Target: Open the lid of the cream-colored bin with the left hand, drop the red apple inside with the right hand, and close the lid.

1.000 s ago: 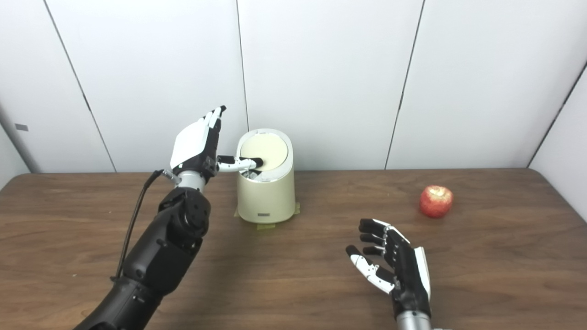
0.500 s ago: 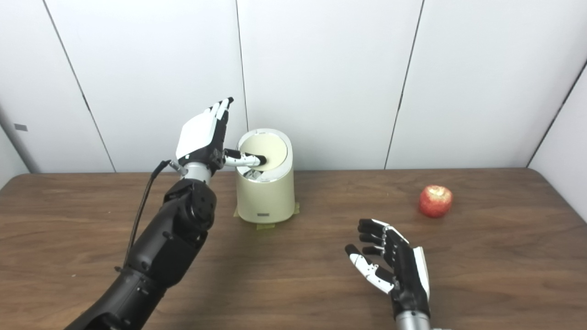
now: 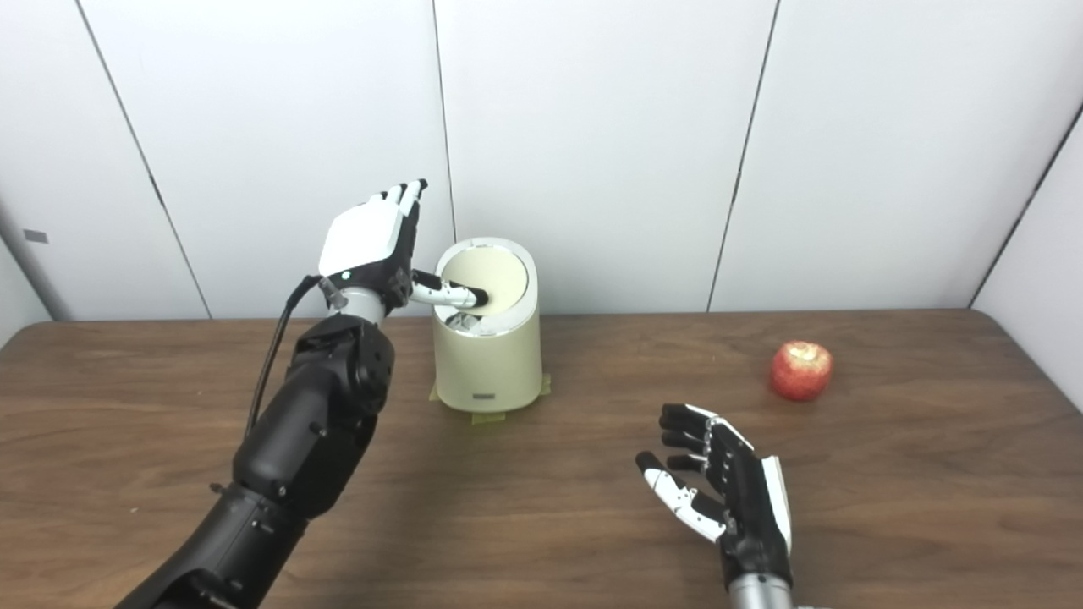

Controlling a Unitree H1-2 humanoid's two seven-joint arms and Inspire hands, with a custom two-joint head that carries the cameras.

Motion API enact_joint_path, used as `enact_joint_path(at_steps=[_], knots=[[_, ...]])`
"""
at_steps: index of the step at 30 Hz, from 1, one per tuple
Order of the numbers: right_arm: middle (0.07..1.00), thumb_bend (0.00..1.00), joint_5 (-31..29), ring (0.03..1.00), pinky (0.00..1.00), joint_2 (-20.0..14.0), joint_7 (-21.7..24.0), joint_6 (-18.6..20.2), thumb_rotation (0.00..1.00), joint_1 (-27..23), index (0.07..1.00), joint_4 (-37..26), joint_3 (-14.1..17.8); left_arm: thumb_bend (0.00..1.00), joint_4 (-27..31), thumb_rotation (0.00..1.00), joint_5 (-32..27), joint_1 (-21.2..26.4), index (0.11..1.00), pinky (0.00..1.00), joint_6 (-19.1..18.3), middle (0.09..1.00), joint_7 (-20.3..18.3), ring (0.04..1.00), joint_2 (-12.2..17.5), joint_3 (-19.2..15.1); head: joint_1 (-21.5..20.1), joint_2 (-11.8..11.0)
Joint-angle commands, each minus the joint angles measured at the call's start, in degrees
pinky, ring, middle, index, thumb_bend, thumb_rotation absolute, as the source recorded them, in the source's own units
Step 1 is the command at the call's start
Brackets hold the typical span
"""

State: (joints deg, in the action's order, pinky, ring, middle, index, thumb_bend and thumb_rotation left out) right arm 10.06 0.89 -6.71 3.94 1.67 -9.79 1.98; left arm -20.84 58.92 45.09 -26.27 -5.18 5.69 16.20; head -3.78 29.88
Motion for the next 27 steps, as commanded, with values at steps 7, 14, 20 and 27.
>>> enact_joint_path(at_steps=[7, 14, 20, 27], knots=[[0.702, 0.26, 0.3, 0.693, 0.6, -0.3, -0.2, -1.7, 0.15, -1.0, 0.681, -2.0, -0.2, 0.99, -1.2, 0.03, 2.1, -0.6, 1.0, 1.0, -0.6, 1.0, -3.8, 1.0, 1.8, 0.4, -0.3, 0.1], [0.704, 0.26, -0.5, 0.694, 0.6, -0.5, 0.3, -1.8, 0.11, -1.0, 0.68, -2.1, -0.1, 0.58, 2.0, 0.8, -11.4, -3.4, 1.0, 1.0, 6.8, 1.0, 5.3, 1.0, 0.1, -4.5, 0.0, 0.3], [0.693, 0.25, 0.7, 0.68, 0.58, -0.6, -0.3, -1.5, 0.13, -1.2, 0.674, -1.9, -0.2, 0.66, 7.2, 1.0, -29.0, -4.8, 1.0, 1.0, 9.6, 1.0, 0.2, 1.0, -2.3, -10.3, -0.1, 0.2], [0.694, 0.25, -0.1, 0.683, 0.59, -0.3, -0.3, -1.6, 0.12, -1.2, 0.673, -1.8, 0.1, 0.66, 10.6, 1.0, -40.6, -7.8, 1.0, 1.0, 15.7, 1.0, 2.4, 1.0, -4.8, -13.8, -0.1, 0.3]])
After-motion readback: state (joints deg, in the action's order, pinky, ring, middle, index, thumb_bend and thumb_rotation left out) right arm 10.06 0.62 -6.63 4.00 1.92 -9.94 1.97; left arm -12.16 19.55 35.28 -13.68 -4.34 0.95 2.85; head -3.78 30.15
